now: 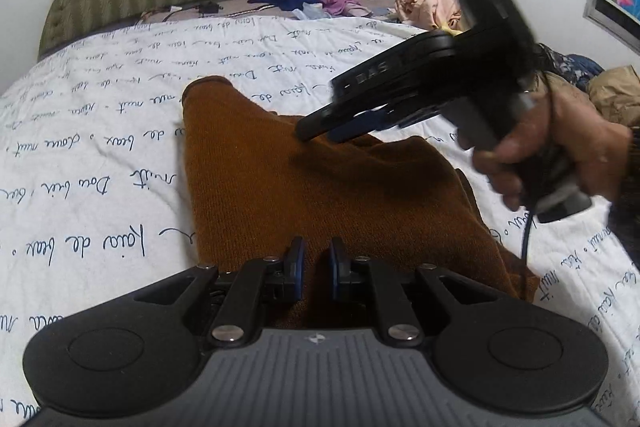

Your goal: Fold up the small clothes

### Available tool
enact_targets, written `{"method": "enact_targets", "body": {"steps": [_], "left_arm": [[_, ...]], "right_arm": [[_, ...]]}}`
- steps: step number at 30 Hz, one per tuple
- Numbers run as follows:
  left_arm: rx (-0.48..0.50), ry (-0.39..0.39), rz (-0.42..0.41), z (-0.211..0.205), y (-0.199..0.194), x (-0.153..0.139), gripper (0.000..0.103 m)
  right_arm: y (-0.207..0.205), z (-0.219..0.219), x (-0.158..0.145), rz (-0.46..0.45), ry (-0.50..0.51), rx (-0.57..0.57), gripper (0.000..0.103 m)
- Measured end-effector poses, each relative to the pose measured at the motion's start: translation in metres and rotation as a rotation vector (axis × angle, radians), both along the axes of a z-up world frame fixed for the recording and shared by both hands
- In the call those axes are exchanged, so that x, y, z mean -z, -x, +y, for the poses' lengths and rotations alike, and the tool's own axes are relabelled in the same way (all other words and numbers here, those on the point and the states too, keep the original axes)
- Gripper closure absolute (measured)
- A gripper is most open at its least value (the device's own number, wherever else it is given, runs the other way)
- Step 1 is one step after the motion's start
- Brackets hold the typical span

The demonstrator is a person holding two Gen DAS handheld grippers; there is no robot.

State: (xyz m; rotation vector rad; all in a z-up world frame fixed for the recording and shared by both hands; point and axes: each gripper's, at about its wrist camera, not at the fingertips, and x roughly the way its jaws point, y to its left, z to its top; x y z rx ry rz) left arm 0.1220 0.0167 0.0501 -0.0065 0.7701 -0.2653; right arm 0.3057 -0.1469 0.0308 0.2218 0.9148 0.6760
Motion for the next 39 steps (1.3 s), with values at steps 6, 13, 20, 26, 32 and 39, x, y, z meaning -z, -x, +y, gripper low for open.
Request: {"method": "enact_targets", "body": {"steps": [6, 13, 20, 26, 32, 39], "left_arm": [[-0.010, 0.039, 0.017, 0.008, -0.002, -0.001, 0.090], [-0.027, 0.046, 0.017, 0.016, 0.001, -0.010, 0.090], [-0.069, -0.091, -0.030, 0.026, 0.012, -0.019, 0.088], [-0.115, -0.200, -0.059, 0.022, 0.007, -0.020, 0.040], [-0.110, -0.153, 0.022, 0.017, -0.005, -0.012, 0.040], [-0.025, -0.004, 0.125, 0.030, -0.013, 0.000, 0.035]], "right_arm": [[-0.014, 0.010, 0.010, 0.038, -0.028, -0.122, 0.051], [-0.024, 0.000, 0.008, 0.029, -0.068, -0.162, 0.041], [-0.011, 0.010, 0.013, 0.040, -0.038, -0.206, 0.064], [0.011, 0.011, -0.027, -0.115, 0.044, -0.093, 0.096], [0.031, -0.005, -0.052, -0.198, 0.085, -0.061, 0.099], [0.007, -0.020, -0.013, -0.012, -0.070, -0.101, 0.069]]}}
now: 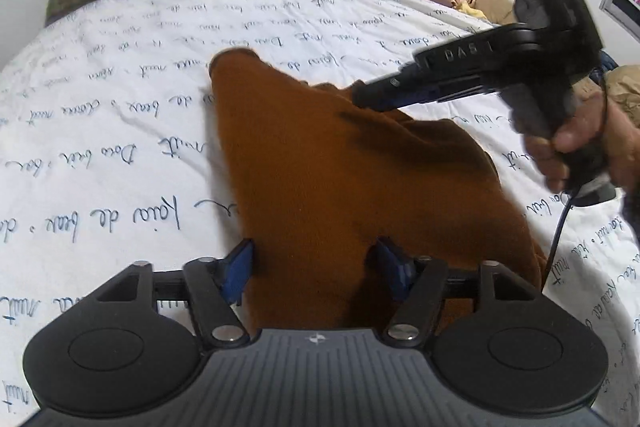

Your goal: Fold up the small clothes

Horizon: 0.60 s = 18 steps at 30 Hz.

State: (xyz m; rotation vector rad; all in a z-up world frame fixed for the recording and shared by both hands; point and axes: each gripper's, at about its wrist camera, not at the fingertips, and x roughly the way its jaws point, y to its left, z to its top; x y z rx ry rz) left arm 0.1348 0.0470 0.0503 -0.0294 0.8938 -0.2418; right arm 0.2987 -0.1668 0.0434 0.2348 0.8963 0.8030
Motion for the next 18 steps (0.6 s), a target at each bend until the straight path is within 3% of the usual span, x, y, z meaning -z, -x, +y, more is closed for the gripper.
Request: {"method": "enact_targets", "body": {"steps": [1, 2, 6, 8, 13, 15, 18], "left_arm": [[-0.004, 0.002, 0.008, 0.002, -0.002, 0.002, 0.034], [-0.003, 0.015, 0.014, 0.003, -0.003, 0.003, 0.034], [-0.001, 0.056, 0.027, 0.008, -0.003, 0.008, 0.029], [0.002, 0.066, 0.031, 0.009, -0.002, 0.011, 0.028], [-0.007, 0.097, 0.047, 0.013, 0.001, 0.014, 0.028], [-0.015, 0.114, 0.054, 0.017, 0.002, 0.013, 0.028], [-0.028, 0.110, 0.042, 0.019, 0.003, 0.005, 0.028]], "right_arm": [[-0.006, -0.001, 0.006, 0.023, -0.022, 0.003, 0.056], [-0.011, 0.000, 0.011, 0.044, -0.037, 0.005, 0.051], [-0.022, -0.001, 0.017, 0.027, -0.046, 0.019, 0.049], [-0.028, -0.003, 0.019, 0.031, -0.051, 0.012, 0.035], [-0.033, 0.007, 0.030, 0.125, -0.112, -0.122, 0.031], [-0.028, 0.016, 0.031, 0.124, -0.069, -0.150, 0.038], [-0.024, 0.017, 0.031, 0.132, -0.048, -0.098, 0.073]]}}
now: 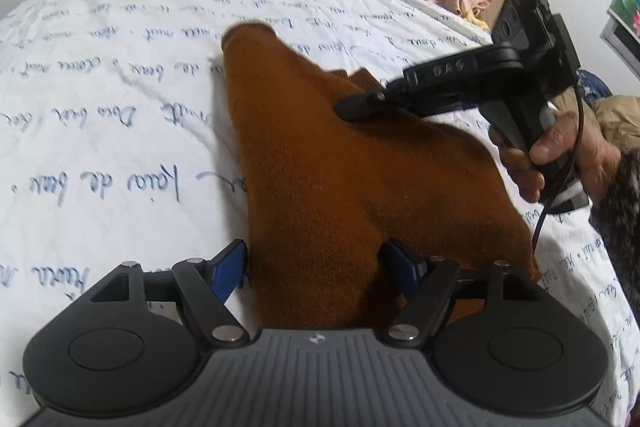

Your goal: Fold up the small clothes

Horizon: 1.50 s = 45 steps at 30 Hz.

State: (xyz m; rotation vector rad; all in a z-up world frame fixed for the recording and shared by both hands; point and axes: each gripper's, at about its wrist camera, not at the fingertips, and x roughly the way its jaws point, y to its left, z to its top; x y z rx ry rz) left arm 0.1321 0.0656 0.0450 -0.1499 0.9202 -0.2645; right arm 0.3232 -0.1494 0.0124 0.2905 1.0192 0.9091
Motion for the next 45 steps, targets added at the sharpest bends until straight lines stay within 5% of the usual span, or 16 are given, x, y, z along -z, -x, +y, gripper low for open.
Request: {"method": "enact_targets", "body": {"steps": [7, 9, 10, 13, 21, 25, 27, 30, 32, 37, 40, 43, 45], "left_arm": [[-0.007, -0.133, -0.121, -0.012, -0.012, -0.035, 0.028], [0.000, -0.147, -0.137, -0.020, -0.012, -0.037, 0.028], [0.014, -0.151, -0.141, -0.026, -0.012, -0.036, 0.028], [0.045, -0.176, -0.159, -0.043, -0.010, -0.028, 0.028], [0.069, -0.310, -0.159, -0.075, -0.016, -0.008, 0.020], [0.040, -0.278, -0.146, -0.067, -0.013, -0.010, 0.020], [0.044, -0.275, -0.139, -0.065, -0.013, -0.010, 0.020], [0.040, -0.272, -0.136, -0.063, -0.011, -0.009, 0.020], [0.035, -0.275, -0.136, -0.063, -0.008, -0.008, 0.020], [0.010, -0.280, -0.102, -0.065, -0.010, 0.001, 0.019], [-0.005, -0.286, -0.103, -0.066, -0.010, 0.004, 0.019], [-0.017, -0.287, -0.112, -0.069, -0.010, 0.006, 0.020], [-0.024, -0.292, -0.115, -0.070, -0.009, 0.006, 0.024]], "right_arm": [[0.027, 0.002, -0.030, -0.191, 0.083, 0.077, 0.086], [0.042, 0.007, -0.047, -0.286, 0.107, 0.079, 0.088], [0.047, 0.008, -0.055, -0.321, 0.112, 0.078, 0.097], [0.068, 0.009, -0.068, -0.444, 0.196, 0.123, 0.097], [0.049, -0.022, -0.025, -0.312, 0.308, 0.285, 0.098], [0.039, -0.051, -0.011, -0.207, 0.126, 0.400, 0.086], [0.053, -0.062, -0.024, -0.232, 0.053, 0.412, 0.084], [0.083, -0.061, -0.041, -0.272, 0.114, 0.396, 0.058], [0.103, -0.066, -0.046, -0.263, 0.135, 0.414, 0.022], [0.127, -0.060, -0.031, -0.242, 0.215, 0.403, 0.022], [0.116, -0.053, -0.005, -0.184, 0.255, 0.425, 0.029], [0.110, -0.055, -0.003, -0.186, 0.262, 0.468, 0.046], [0.110, -0.053, -0.005, -0.182, 0.279, 0.463, 0.048]]}}
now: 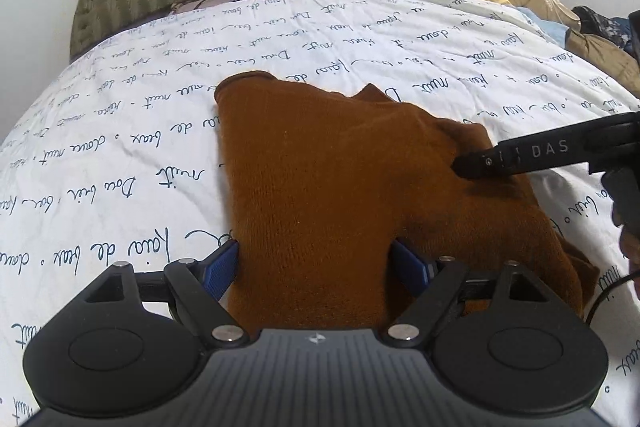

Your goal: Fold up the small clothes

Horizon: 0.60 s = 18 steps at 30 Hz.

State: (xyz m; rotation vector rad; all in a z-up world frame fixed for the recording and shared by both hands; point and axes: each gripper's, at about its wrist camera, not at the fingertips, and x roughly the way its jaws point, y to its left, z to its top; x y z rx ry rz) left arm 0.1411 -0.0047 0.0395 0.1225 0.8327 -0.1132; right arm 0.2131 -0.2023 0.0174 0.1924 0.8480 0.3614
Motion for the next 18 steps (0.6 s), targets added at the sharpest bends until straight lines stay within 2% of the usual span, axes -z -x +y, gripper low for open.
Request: {"method": "enact_targets", "body": {"steps": [3, 5, 6, 8, 11, 13, 15, 18], "left_arm": [[-0.006, 0.002, -0.013, 0.000, 0.004, -0.003, 0.032], [-0.008, 0.009, -0.011, 0.002, 0.005, -0.005, 0.032], [-0.013, 0.019, -0.010, 0.004, 0.006, -0.006, 0.032], [-0.018, 0.029, -0.008, 0.007, 0.009, -0.008, 0.031], [-0.017, 0.028, -0.018, 0.010, 0.018, -0.011, 0.032], [-0.024, 0.031, -0.021, 0.012, 0.026, -0.011, 0.035], [-0.022, 0.034, -0.022, 0.015, 0.033, -0.010, 0.037], [-0.025, 0.045, -0.012, 0.021, 0.039, -0.007, 0.036]], "right_arm": [[0.010, 0.001, -0.012, -0.026, 0.016, 0.003, 0.049], [0.025, -0.004, -0.028, -0.075, 0.022, 0.030, 0.047], [0.034, -0.007, -0.037, -0.107, 0.021, 0.042, 0.046], [0.058, -0.009, -0.054, -0.181, 0.008, 0.042, 0.036], [0.093, -0.003, -0.065, -0.229, -0.016, -0.009, 0.032], [0.110, 0.008, -0.061, -0.229, -0.011, -0.050, 0.032], [0.118, 0.024, -0.047, -0.192, 0.042, -0.081, 0.033], [0.111, 0.037, -0.015, -0.135, 0.123, -0.041, 0.033]]}}
